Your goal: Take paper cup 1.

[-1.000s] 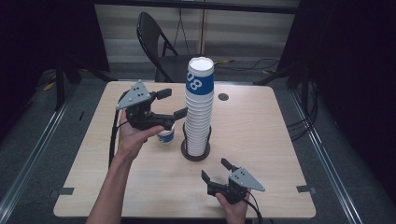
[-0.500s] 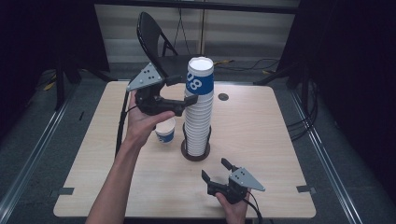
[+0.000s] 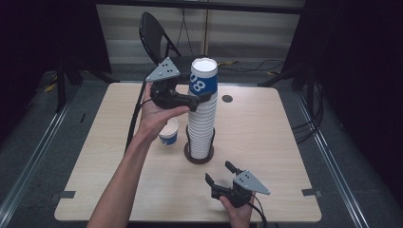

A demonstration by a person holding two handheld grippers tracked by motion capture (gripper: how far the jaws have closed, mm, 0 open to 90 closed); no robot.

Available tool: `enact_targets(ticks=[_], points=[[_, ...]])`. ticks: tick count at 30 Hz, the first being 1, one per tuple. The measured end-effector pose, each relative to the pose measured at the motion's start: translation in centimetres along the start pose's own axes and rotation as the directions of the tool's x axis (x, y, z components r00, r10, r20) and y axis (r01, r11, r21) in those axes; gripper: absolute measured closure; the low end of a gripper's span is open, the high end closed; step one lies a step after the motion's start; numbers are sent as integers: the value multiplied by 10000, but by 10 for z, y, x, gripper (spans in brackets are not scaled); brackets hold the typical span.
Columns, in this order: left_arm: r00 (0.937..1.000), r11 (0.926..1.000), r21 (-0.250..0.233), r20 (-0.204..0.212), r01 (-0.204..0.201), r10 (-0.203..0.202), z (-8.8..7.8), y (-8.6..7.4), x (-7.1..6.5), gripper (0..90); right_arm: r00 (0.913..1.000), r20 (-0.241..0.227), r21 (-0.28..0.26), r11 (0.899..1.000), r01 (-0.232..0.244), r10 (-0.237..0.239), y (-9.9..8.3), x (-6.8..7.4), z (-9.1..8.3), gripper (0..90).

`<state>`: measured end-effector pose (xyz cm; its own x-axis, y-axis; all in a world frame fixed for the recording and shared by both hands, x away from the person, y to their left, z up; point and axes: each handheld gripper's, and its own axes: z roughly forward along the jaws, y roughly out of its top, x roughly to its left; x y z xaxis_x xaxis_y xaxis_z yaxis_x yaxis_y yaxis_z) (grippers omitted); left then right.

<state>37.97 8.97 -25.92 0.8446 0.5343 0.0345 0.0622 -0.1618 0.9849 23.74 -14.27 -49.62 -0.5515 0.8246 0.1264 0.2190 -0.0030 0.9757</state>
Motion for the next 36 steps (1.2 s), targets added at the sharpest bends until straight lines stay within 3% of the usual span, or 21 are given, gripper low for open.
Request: enact_targets(ticks=[4,11,16,18,23,36], points=[[9999,9999,81,6,137,-137,8,2,-2,145,10000,-15,7,10000,-39,39,0,0,0,144],[9999,9995,327,-147,-4,9,18,2,-5,156,10000,5,-23,10000,-51,51,0,0,0,145],[9999,9990,424,-124,109,-104,20,1,-4,167,10000,-8,3,10000,-46,46,0,0,0,145],[9995,9984,537,-229,-195,207,21,1,-5,169,10000,-3,9,10000,-45,45,0,0,0,145],[9996,9985,537,-266,-58,72,18,1,-3,180,10000,0,31,10000,-33,33,0,0,0,145],[9996,9999,-115,-277,80,-84,15,7,-2,194,10000,-26,29,10000,-16,16,0,0,0,146]])
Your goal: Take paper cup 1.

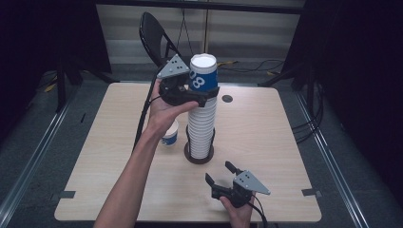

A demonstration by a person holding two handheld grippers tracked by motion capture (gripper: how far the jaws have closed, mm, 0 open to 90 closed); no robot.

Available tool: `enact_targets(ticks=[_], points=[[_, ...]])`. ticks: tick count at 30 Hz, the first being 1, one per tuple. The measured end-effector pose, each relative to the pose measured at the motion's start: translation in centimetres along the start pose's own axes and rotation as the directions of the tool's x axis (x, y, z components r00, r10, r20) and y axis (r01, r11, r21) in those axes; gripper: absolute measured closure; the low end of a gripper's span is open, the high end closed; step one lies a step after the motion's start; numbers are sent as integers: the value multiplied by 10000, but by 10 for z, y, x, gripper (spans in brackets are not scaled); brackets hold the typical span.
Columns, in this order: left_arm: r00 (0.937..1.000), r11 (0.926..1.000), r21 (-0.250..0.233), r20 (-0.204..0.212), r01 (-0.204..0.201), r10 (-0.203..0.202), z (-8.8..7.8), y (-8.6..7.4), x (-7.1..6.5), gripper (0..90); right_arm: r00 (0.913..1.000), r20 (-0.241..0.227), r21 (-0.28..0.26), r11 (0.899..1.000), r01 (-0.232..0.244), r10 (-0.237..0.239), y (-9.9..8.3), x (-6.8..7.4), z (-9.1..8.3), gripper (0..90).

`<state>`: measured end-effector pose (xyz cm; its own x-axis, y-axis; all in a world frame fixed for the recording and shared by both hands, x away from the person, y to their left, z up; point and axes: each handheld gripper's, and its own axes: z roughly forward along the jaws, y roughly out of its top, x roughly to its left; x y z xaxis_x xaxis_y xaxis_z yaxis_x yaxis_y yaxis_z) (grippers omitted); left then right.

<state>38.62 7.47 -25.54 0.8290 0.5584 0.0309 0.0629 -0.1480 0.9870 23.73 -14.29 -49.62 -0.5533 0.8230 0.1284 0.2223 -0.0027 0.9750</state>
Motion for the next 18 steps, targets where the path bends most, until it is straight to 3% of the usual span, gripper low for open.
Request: enact_targets(ticks=[18], points=[[9995,9953,-954,-271,-172,147,-7,13,1,201,10000,1,0,10000,-30,30,0,0,0,145]])
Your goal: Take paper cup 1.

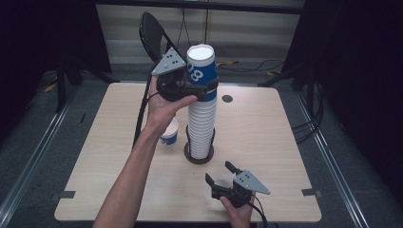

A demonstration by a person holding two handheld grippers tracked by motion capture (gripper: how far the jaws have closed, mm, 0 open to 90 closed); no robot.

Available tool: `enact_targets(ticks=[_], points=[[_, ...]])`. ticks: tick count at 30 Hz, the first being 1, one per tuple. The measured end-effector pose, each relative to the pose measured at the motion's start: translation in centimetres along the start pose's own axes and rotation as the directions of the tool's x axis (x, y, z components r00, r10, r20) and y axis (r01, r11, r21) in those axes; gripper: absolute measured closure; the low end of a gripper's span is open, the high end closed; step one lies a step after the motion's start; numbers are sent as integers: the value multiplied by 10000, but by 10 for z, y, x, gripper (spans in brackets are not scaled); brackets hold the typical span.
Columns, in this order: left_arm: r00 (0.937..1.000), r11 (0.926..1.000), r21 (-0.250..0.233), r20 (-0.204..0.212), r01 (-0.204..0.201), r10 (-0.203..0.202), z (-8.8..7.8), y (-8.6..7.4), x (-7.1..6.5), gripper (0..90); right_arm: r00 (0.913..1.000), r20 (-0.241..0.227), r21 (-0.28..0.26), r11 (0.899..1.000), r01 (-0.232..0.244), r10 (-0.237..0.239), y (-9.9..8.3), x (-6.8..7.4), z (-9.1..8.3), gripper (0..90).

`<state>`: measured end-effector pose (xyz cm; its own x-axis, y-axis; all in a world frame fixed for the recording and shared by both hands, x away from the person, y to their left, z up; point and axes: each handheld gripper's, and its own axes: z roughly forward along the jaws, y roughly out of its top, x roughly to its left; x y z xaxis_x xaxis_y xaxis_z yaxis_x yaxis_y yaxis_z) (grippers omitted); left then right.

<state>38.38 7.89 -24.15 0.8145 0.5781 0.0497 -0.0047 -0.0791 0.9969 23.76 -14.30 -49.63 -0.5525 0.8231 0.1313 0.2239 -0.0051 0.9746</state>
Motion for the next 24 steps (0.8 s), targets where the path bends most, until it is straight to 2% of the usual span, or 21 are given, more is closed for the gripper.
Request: enact_targets(ticks=[7,10,12,14,16,18,24], points=[[9999,9990,-421,-56,-131,129,-3,5,0,201,10000,0,-1,10000,-21,21,0,0,0,145],[9999,9981,-610,124,-63,71,-5,9,0,201,10000,13,-18,10000,-18,18,0,0,0,146],[9997,9975,-664,-18,-247,246,-7,12,-1,199,10000,-2,-17,10000,-3,3,0,0,0,151],[9999,9966,-804,43,-158,162,-9,14,1,200,10000,1,-31,10000,1,-1,0,0,0,150],[9999,9967,-790,10,-170,171,-11,15,1,199,10000,14,-25,10000,-7,7,0,0,0,150],[9999,9969,-792,135,-11,22,-13,16,1,198,10000,9,-28,10000,-4,4,0,0,0,150],[10000,9951,-986,59,66,-60,-16,19,3,200,10000,10,-19,10000,11,-11,0,0,0,150]])
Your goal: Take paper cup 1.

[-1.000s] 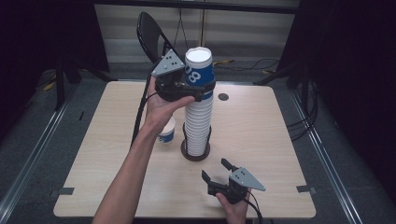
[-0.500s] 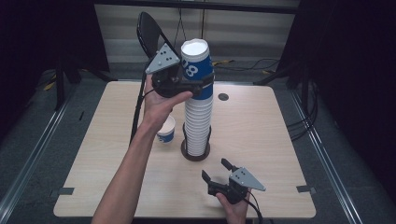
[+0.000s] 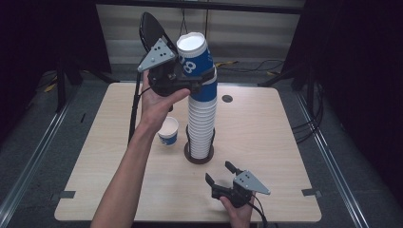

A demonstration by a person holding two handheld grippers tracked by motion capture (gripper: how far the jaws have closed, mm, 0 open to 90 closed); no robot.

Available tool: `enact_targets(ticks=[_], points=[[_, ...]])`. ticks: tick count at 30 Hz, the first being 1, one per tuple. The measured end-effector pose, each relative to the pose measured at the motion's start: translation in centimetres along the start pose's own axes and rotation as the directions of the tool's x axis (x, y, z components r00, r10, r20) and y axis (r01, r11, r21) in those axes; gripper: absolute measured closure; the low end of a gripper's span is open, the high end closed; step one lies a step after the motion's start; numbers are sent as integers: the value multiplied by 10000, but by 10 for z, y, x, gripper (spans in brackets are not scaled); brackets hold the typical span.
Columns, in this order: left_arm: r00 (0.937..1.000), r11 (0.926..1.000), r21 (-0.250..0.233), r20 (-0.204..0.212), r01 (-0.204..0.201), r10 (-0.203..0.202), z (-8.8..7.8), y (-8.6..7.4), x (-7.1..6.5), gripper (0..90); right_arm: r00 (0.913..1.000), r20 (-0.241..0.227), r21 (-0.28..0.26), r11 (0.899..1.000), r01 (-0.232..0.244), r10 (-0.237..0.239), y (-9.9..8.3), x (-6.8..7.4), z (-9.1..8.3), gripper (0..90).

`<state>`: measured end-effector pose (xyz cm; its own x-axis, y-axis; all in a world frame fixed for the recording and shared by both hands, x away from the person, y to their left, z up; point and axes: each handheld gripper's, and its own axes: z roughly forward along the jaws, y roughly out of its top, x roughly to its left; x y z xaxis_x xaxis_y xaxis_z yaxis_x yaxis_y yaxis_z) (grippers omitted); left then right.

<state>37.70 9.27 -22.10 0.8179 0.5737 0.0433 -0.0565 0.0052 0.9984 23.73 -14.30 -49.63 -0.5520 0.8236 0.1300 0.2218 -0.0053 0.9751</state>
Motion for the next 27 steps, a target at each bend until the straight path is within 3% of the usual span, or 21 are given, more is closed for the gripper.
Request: enact_targets(ticks=[7,23,27], points=[[10000,9998,-183,-37,46,-47,-8,7,5,205,10000,6,7,10000,-24,24,0,0,0,151],[9983,9971,-590,-299,478,-496,-49,11,16,201,10000,21,20,10000,-62,62,0,0,0,150],[9983,9979,-439,-329,475,-489,-56,10,17,201,10000,25,26,10000,-45,45,0,0,0,151]])
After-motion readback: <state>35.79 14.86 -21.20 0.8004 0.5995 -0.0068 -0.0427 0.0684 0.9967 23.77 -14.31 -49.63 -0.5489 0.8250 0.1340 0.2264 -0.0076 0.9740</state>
